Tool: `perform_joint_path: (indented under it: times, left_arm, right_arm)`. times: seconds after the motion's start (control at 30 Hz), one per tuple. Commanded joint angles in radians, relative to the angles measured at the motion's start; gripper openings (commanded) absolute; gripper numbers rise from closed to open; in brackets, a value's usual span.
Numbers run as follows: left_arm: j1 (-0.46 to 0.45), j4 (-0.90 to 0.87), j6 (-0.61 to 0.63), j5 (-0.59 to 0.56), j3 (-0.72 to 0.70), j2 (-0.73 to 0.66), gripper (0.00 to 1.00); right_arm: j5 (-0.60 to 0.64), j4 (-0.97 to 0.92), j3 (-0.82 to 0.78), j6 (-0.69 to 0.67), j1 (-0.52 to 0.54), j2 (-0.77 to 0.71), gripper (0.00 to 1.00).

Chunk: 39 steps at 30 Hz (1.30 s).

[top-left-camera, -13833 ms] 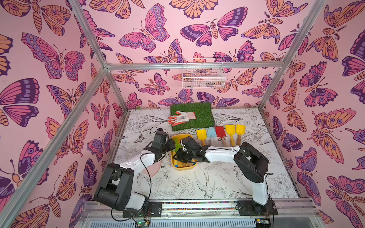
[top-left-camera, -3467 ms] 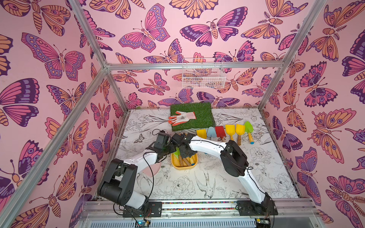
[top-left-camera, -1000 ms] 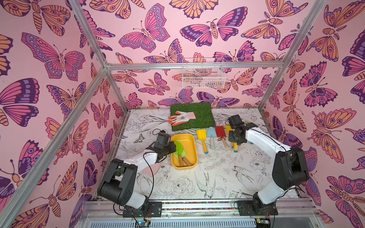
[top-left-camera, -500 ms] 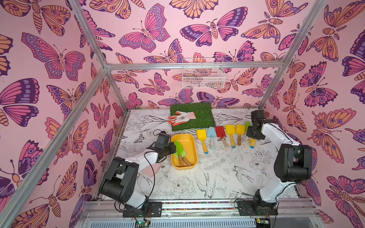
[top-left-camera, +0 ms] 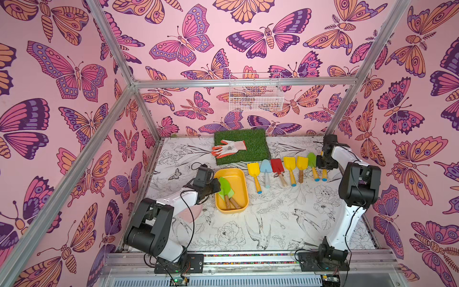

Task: Take the shovel out of the storage box
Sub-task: Place the shovel at the center of the board.

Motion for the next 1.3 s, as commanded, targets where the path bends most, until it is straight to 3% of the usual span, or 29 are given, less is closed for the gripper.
perform_joint_path:
  times: [0.0, 0.33, 0.7, 0.77, 1.03, 1.27]
  left_arm:
    - [0.009, -0.007, 0.016, -0.007, -0.01, -0.005, 0.48]
    - [0.012, -0.007, 0.025, -0.016, -0.009, 0.003, 0.47]
    - [0.013, -0.012, 0.029, -0.029, -0.011, -0.004, 0.48]
    - [0.013, -0.012, 0.031, -0.026, -0.011, -0.002, 0.48]
    - [0.013, -0.013, 0.031, -0.029, -0.012, -0.006, 0.48]
    - [0.013, -0.013, 0.03, -0.029, -0.015, -0.01, 0.48]
  right_arm:
    - [-0.005, -0.005, 0.048, -0.072, -0.015, 0.032, 0.09]
    - [-0.037, 0.011, 0.118, -0.199, -0.038, 0.11, 0.08]
    - [-0.088, -0.036, 0.216, -0.171, -0.047, 0.209, 0.1]
    - [-0.09, -0.05, 0.234, -0.165, -0.046, 0.222, 0.13]
    - [-0.085, -0.057, 0.244, -0.161, -0.046, 0.208, 0.43]
    - [-0.067, -0.027, 0.164, -0.137, -0.045, 0.096, 0.49]
